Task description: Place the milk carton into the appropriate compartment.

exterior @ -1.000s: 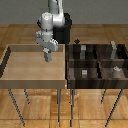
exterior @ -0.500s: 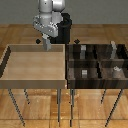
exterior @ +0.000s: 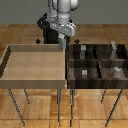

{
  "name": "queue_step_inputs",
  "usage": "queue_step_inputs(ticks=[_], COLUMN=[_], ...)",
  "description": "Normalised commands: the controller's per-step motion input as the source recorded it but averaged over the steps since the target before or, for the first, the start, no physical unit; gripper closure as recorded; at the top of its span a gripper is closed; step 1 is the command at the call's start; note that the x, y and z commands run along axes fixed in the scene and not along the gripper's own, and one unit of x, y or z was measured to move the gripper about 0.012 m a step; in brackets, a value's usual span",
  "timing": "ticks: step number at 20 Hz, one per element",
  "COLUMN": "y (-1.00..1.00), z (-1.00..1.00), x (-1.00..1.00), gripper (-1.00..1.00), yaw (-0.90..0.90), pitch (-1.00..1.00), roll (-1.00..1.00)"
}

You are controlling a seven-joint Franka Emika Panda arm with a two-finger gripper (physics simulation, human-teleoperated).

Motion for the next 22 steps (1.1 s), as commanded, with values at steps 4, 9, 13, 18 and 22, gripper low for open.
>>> queue_step_inputs(ticks=[4,9,13,18,22], y=[1.00,1.00,0.50,0.00,0.00], z=[0.00,0.00,-0.25,-1.00,-0.25], x=[0.00,0.00,0.00,0.00,0.00], gripper=[1.00,1.00,1.00,1.00,-1.00], yaw=[0.00,0.00,0.00,0.00,0.00], pitch=[0.00,0.00,0.00,0.00,0.00], roll=[0.00,0.00,0.00,0.00,0.00])
